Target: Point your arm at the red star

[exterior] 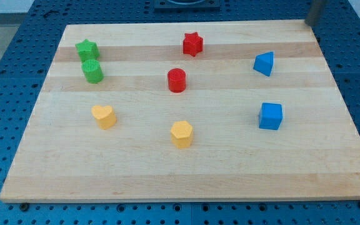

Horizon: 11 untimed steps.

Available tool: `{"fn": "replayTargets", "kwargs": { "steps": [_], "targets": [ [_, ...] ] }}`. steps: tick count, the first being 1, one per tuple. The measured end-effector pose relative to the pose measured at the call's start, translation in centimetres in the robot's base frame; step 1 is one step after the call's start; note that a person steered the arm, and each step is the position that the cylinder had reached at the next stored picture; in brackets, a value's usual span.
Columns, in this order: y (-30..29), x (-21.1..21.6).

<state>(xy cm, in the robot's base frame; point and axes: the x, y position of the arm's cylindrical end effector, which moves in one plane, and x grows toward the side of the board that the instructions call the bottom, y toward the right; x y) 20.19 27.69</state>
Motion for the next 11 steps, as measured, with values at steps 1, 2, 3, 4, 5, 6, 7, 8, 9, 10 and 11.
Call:
{"fn": "replayTargets", "kwargs": {
  "steps": [1,2,3,4,5,6,7,8,9,10,11],
  "targets": [
    [-4.9,0.0],
    [-9.4,-0.1],
    [-13.6,-0.1],
    [-16.8,0.1],
    [-20.0,1.1],
    [-22.8,1.3],
    [-23.0,1.4],
    [-23.0,2.3],
    [-24.1,3.1],
    [-27.2,3.1],
    [-27.4,3.9]
  ]
}}
